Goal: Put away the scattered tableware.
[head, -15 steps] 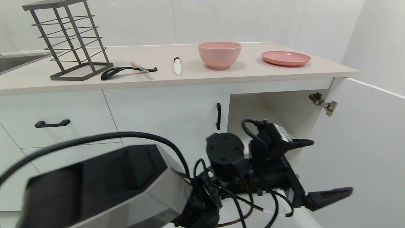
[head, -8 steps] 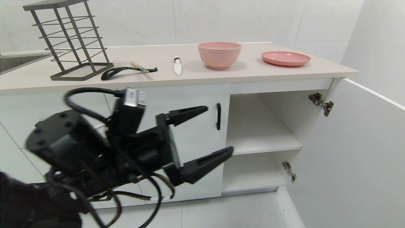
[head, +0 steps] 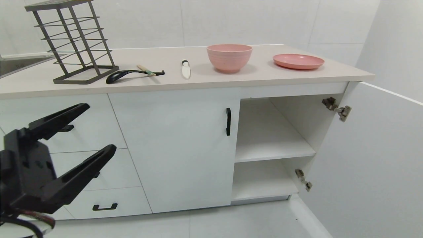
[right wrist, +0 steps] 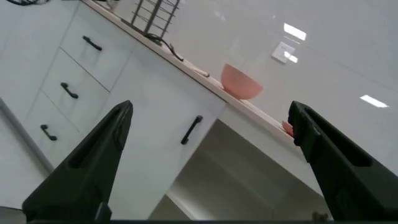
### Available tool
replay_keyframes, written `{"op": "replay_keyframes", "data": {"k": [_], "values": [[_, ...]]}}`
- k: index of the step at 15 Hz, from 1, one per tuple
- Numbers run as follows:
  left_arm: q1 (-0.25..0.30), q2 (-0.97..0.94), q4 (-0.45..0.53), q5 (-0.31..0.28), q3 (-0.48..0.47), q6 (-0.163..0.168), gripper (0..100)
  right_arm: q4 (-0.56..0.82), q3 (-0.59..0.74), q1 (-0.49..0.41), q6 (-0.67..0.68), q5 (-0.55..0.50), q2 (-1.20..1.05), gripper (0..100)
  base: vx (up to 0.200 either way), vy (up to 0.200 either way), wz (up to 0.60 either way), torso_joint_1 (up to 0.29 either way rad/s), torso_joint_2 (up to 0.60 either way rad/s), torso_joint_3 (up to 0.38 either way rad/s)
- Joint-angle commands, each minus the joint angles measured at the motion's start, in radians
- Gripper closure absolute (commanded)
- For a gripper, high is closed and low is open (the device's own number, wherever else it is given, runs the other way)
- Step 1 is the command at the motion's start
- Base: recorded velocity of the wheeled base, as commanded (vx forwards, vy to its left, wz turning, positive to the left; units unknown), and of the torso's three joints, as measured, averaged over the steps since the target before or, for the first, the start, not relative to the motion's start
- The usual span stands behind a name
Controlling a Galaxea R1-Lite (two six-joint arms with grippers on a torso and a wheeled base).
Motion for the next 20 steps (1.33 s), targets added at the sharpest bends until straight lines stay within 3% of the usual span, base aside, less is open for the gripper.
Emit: {"op": "replay_keyframes", "data": {"k": [1,3,4,5,6,7,9,10,12,14,15,16,17,18,19,20], "values": [[0.059,-0.124,0.006,0.001,0.092,-0.005,0,0.031,0.039,-0.028,-0.005,-0.008,-0.129,0,0.0,0.0,0.0,0.0,0.0,0.0],[0.147,-0.276,0.122,0.005,0.113,-0.008,0,0.143,0.039,-0.025,0.003,-0.082,-0.13,0,0.0,0.0,0.0,0.0,0.0,0.0],[0.185,-0.387,0.234,0.004,0.113,-0.011,0,0.238,0.039,-0.025,0.023,-0.223,-0.13,0,0.0,0.0,0.0,0.0,0.0,0.0],[0.187,-0.394,0.243,0.004,0.113,-0.011,0,0.244,0.039,-0.025,0.026,-0.234,-0.13,0,0.0,0.0,0.0,0.0,0.0,0.0],[0.216,-0.633,0.521,0.004,0.111,-0.011,0,0.449,0.039,0.005,0.094,-0.421,-0.182,0,0.0,0.0,0.0,0.0,0.0,0.0],[0.233,-0.75,0.665,0.004,0.104,-0.013,0,0.541,0.039,0.007,0.101,-0.43,-0.199,0,0.0,0.0,0.0,0.0,0.0,0.0],[0.269,-0.956,0.903,0.004,0.084,-0.013,0,0.575,0.039,0.007,0.106,-0.434,-0.195,0,0.0,0.0,0.0,0.0,0.0,0.0],[0.308,-1.094,1.079,0.005,0.053,-0.013,0,0.587,0.039,0.007,0.103,-0.439,-0.195,0,0.0,0.0,0.0,0.0,0.0,0.0],[0.311,-1.103,1.095,0.05,0.104,0.01,0,0.591,0.039,0.007,0.103,-0.491,-0.193,0,0.0,0.0,0.0,0.0,0.0,0.0],[0.311,-1.103,1.176,0.094,0.113,0.042,0,0.598,0.039,0.007,0.107,-0.514,-0.193,0,0.0,0.0,0.0,0.0,0.0,0.0],[0.311,-1.103,1.299,0.166,0.113,0.148,0,0.598,0.039,0.007,0.111,-0.551,-0.193,0,0.0,0.0,0.0,0.0,0.0,0.0],[0.311,-1.101,1.394,0.252,0.113,0.188,0,0.597,0.039,0.007,0.112,-0.596,-0.195,0,0.0,0.0,0.0,0.0,0.0,0.0],[0.311,-1.101,1.4,0.257,0.113,0.188,0,0.598,0.039,0.007,0.114,-0.597,-0.195,0,0.0,0.0,0.0,0.0,0.0,0.0],[0.311,-1.101,1.405,0.318,0.113,0.151,0,0.598,0.039,0.007,0.123,-0.612,-0.195,0,0.0,0.0,0.0,0.0,0.0,0.0],[0.309,-1.101,1.405,0.321,0.113,0.134,0,0.598,0.039,0.007,0.127,-0.614,-0.195,0,0.0,0.0,0.0,0.0,0.0,0.0],[0.277,-1.12,1.405,0.321,0.113,0.087,0,0.598,0.039,0.007,0.127,-0.614,-0.193,0,0.0,0.0,0.0,0.0,0.0,0.0]]}}
